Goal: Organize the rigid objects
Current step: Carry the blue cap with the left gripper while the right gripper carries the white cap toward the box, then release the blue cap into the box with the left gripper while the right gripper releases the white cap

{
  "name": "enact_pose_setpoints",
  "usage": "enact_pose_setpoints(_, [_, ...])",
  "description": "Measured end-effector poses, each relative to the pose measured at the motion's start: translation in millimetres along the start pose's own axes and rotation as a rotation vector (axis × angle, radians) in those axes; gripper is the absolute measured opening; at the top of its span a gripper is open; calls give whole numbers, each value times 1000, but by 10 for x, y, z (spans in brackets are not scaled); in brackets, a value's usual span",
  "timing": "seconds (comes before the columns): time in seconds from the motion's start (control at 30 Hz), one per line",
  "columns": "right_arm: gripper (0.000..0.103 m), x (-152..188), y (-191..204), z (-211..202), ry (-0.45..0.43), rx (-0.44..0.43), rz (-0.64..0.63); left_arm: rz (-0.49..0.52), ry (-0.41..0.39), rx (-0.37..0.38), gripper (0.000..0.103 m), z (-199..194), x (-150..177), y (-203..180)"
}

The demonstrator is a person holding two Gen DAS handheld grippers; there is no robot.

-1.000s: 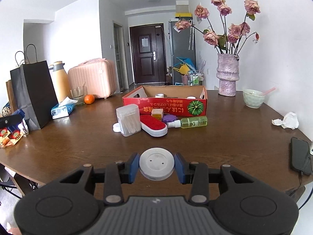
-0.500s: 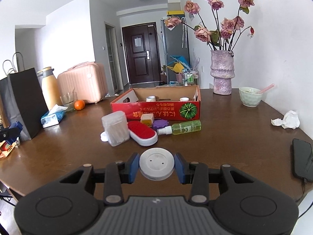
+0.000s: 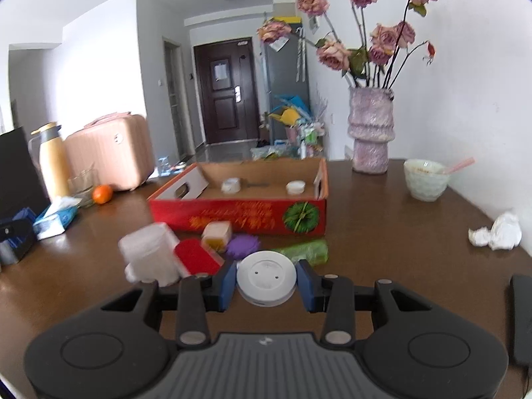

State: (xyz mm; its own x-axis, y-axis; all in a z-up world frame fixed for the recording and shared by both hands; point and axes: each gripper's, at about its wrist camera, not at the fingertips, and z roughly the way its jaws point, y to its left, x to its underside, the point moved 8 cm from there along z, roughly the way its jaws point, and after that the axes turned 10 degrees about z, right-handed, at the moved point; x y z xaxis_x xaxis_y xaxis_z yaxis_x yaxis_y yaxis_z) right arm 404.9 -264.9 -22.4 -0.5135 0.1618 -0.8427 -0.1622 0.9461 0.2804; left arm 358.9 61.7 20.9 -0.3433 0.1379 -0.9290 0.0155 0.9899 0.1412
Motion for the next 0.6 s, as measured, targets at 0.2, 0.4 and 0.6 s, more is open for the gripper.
enact_pose_setpoints(0.2, [39,-427,-54,283,-66,25,-25,45,-63,32,55,526,-424,-21])
enact_pose_setpoints(0.4, [39,-850,-32,672,-89,15,-71,63,-74,74,55,1093,-752,-29])
enact_pose_setpoints(0.6, [39,-1230,25,1325,-41,-39,-85,75,2,147,55,1937,-1000,-73])
